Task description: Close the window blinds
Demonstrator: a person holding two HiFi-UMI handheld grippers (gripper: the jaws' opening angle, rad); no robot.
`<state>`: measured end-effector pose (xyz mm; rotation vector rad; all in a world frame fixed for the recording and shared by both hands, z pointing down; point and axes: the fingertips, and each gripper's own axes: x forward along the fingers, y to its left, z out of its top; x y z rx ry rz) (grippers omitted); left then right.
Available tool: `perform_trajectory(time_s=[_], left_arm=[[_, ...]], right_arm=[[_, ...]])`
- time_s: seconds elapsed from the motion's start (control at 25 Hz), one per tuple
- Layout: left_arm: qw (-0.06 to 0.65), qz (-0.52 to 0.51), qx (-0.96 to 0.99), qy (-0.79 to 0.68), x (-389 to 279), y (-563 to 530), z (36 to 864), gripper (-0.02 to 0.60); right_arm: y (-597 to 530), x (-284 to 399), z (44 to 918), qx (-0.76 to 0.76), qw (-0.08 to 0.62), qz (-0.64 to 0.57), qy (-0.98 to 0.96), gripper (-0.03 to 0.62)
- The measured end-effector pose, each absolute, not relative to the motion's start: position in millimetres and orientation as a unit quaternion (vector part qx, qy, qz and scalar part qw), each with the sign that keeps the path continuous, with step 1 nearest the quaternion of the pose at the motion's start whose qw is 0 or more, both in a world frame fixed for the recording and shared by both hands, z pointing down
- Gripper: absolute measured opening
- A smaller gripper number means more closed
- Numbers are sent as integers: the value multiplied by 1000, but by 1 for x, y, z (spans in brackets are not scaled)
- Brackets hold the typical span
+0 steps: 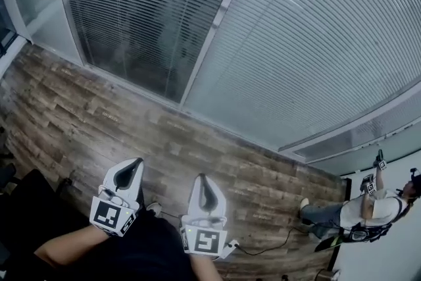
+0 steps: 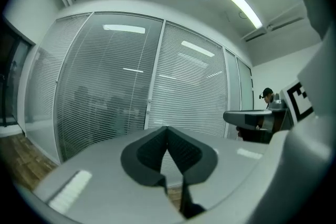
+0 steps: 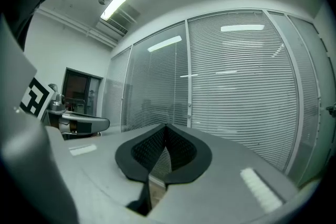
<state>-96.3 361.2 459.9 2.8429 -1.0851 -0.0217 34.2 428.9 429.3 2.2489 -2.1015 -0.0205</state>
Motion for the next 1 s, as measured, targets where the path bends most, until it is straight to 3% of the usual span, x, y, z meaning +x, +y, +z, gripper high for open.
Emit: perform_trajectory(time_s=[0.68,1.0], left_arm=[[77,21,945,-316,-62,316,474,2],[-5,-30,948,-317,-40,284,437,2]], right_arm=[[393,55,430,743,35,-14,-668,2],[345,70,427,763,29,-8,-646,2]])
